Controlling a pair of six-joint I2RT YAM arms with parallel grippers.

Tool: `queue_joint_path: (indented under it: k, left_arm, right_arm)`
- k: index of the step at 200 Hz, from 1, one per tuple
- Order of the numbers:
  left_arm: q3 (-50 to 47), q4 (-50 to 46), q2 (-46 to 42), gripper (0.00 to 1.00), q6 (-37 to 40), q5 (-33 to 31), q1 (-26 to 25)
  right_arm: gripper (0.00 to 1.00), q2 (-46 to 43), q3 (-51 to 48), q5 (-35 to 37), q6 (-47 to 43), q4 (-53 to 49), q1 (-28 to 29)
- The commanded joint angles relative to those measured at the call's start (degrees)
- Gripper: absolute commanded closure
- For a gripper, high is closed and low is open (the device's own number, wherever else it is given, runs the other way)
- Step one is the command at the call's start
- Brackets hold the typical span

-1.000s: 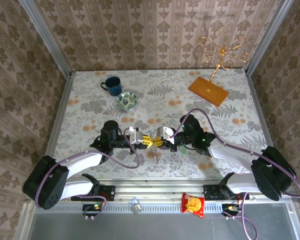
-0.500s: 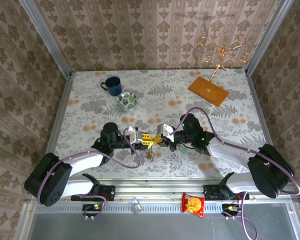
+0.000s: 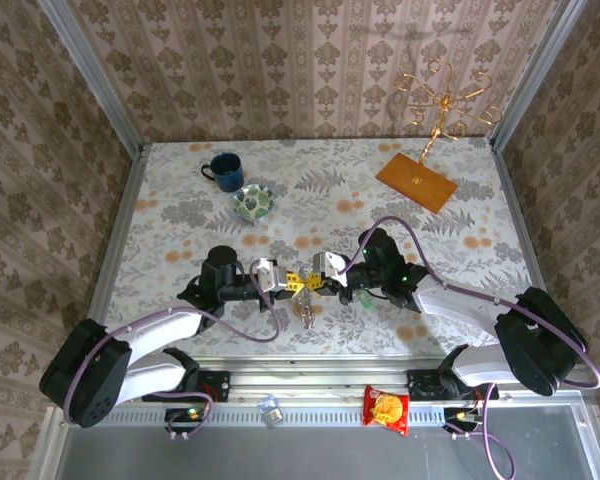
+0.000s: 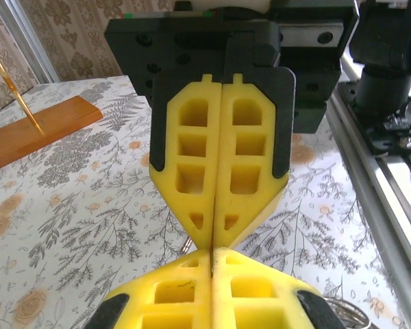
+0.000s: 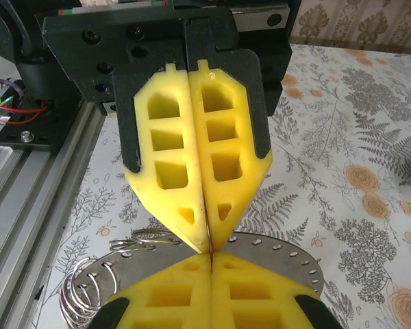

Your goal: Put the keys on the keyring

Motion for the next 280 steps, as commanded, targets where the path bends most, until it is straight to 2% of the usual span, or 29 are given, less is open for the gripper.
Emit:
queue_joint_path:
  k: [1, 17, 29, 40, 81, 155, 186, 216, 237, 241, 249, 255, 262, 280]
  left_arm:
    - [1.13, -4.8, -0.25, 1.0, 2.23, -2.61, -0.33]
    - [0.71, -3.67, -0.48, 1.0, 1.56, -2.5, -0.34]
    - [0.11, -2.09, -0.74, 1.0, 0.6, -2.52, -0.34]
    - [-0.59, -0.2, -1.11, 1.0, -0.4, -2.62, -0.34]
    - [-2.2, 6.18, -0.5, 1.0, -2.8, -0.94, -0.32]
    - [-2.92, 11.11, 1.32, 1.0, -4.19, 1.85, -0.32]
    - [-2.92, 12.85, 2.11, 1.0, -4.8, 2.61, -0.29]
    - [-2.92, 13.56, 2.64, 1.0, -5.02, 2.77, -0.34]
    - [-2.96, 13.41, 2.66, 1.0, -4.8, 1.8, -0.29]
    - [-3.0, 13.37, 2.53, 0.94, -4.91, 1.15, -0.31]
    - [-3.24, 13.06, 1.91, 0.75, -5.02, -0.37, -0.34]
    - [-3.42, 12.3, 1.1, 0.66, -4.94, -1.56, -0.25]
    - [-3.32, 10.5, -0.11, 0.63, -4.33, -2.63, -0.2]
    - [-1.7, 0.43, -4.27, 0.62, -1.02, -4.37, -0.07]
  right_arm:
    - [1.0, 0.05, 1.33, -3.23, -1.44, 0.43, 0.64]
    - [1.0, -0.21, 1.38, -2.33, -1.1, 0.08, 0.66]
    - [0.84, -0.46, 1.13, -1.69, -0.43, -0.1, 0.45]
    - [0.77, -0.61, 0.44, -1.78, 0.02, 0.31, 0.19]
    - [0.75, 0.68, -0.53, -2.48, 2.29, 3.08, 0.15]
    - [0.77, 2.5, 0.38, -0.99, 1.91, 2.96, 0.12]
    - [0.84, 2.94, 0.87, -2.47, 3.61, 5.29, 0.09]
    - [1.0, 4.7, 1.36, -3.07, 4.77, 7.35, 0.1]
    - [1.0, 4.45, 1.46, -3.54, 4.71, 7.15, 0.06]
    - [1.0, 4.27, 1.42, -3.54, 4.5, 6.98, 0.08]
    - [1.0, 4.04, 1.23, -3.4, 4.07, 6.48, -0.08]
    - [1.0, 3.74, 1.19, -3.13, 3.62, 5.78, -0.17]
    - [1.0, 3.69, 1.28, -2.97, 2.58, 4.57, -0.18]
    - [1.0, 3.68, 1.8, -2.57, -0.09, 0.87, -0.33]
